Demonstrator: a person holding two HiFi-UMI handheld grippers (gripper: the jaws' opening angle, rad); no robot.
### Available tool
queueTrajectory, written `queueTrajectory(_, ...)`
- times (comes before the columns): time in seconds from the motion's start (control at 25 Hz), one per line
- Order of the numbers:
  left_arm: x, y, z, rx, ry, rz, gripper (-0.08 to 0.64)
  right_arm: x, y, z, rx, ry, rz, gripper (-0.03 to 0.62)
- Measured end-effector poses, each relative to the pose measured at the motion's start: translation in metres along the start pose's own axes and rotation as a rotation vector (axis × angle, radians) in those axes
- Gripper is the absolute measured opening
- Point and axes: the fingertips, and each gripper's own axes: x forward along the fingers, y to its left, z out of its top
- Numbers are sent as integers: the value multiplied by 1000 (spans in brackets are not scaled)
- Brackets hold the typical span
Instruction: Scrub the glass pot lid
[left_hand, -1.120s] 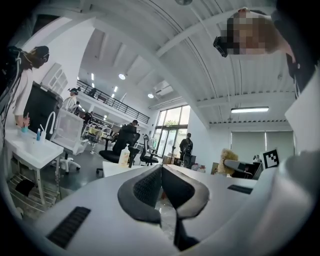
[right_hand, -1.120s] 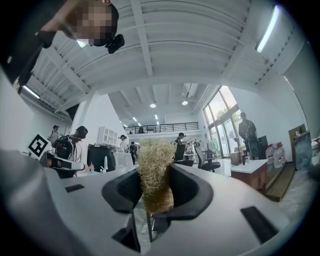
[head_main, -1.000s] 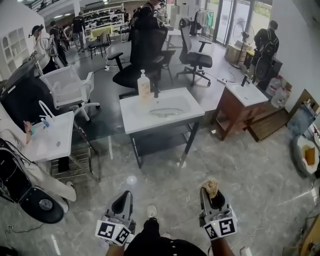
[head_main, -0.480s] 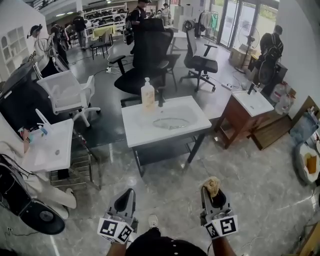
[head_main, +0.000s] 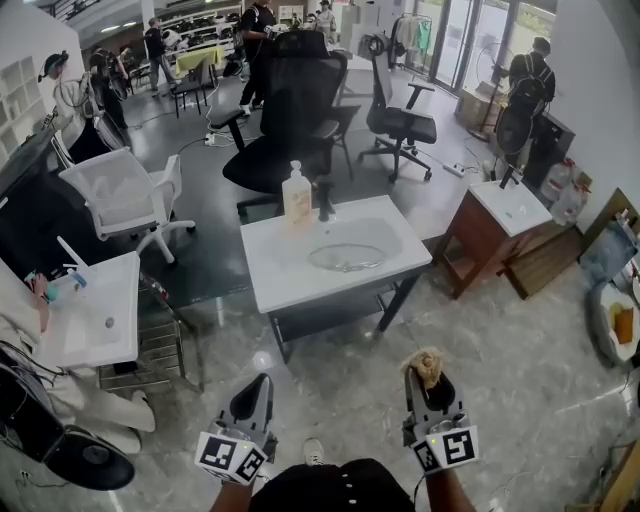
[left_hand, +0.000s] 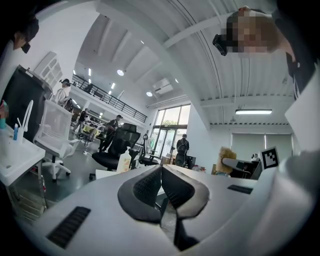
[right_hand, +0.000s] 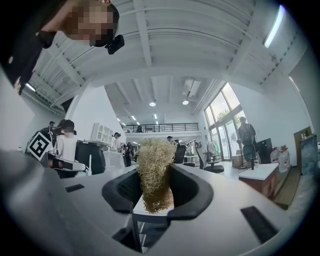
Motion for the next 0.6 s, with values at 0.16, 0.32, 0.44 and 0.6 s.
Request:
queueTrajectory(0.16,20,15,1,8,15,-21,26,18,-4,-6,-13,12,-20,149)
queueTrajectory(0.32,36,24,-5,-12,33,-24,26,33,-12,-14,1,28,-40,149)
queueTrajectory(0.44,51,32,-10,-17,53,-19,26,45,-18,-21,11,37,-45,149)
queueTrajectory(0.6,78,39,-14,-14,63,-14,26,66,-35,-30,25,36,-43,149)
